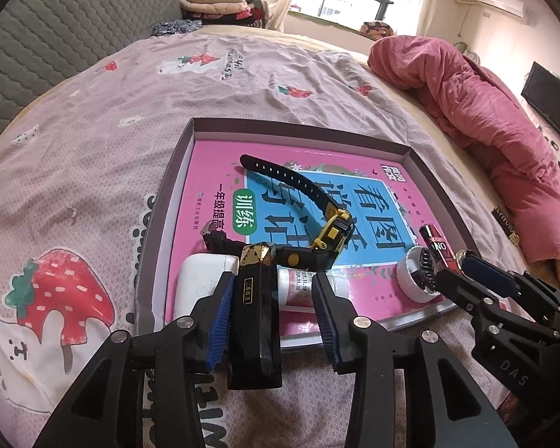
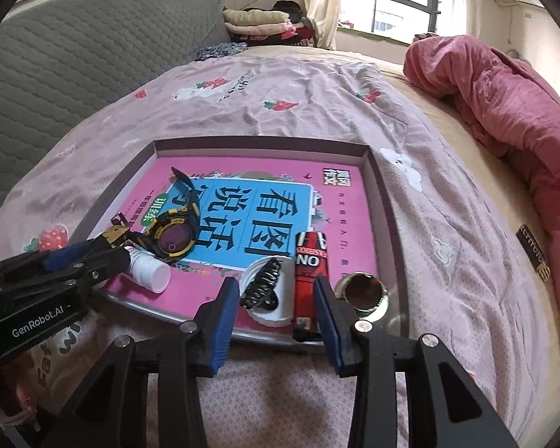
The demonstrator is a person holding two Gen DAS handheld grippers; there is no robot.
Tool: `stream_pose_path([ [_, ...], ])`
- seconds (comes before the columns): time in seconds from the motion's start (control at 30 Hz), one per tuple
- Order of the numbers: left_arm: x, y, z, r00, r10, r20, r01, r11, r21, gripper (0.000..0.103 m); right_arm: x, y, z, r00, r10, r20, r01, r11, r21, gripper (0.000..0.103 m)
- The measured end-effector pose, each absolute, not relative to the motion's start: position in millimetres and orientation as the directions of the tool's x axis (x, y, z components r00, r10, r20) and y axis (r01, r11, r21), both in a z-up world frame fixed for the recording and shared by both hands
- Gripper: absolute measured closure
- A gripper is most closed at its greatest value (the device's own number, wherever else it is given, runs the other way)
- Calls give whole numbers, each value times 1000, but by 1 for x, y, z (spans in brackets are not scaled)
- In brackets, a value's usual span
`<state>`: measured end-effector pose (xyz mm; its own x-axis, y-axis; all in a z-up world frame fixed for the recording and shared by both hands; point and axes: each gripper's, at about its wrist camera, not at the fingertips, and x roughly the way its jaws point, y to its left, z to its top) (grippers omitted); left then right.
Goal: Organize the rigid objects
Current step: 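Open both tools to release the case and hair clip in the box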
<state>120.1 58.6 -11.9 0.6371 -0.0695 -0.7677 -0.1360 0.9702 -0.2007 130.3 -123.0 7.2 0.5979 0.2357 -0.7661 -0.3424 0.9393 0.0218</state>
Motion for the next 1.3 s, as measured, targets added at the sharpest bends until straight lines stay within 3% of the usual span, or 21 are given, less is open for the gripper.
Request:
stream_pose_path([
  [0.17, 117, 60, -11, 640, -83, -764, -137, 966, -220, 49, 126, -129, 10, 605, 249, -756, -336, 941, 41, 62],
  [0.47, 112, 56, -5, 652, -69, -755, -130, 971, -202, 47, 121, -133, 15, 614, 250, -748, -328, 944, 47, 62],
  [0.73, 107, 55, 1, 660, -45, -750, -136, 975, -178, 42, 117, -137, 21, 627, 250, -738, -319, 946, 49, 60],
  [0.83, 103, 55, 4, 661, -29, -750, -144, 976, -164, 40, 115, -138, 24, 629, 255, -734, -318, 947, 56, 54],
  [1.3, 82, 49, 24, 671, -2, -742, -174, 972, -160, 29, 104, -142, 39, 648, 272, -712, -324, 944, 65, 53],
])
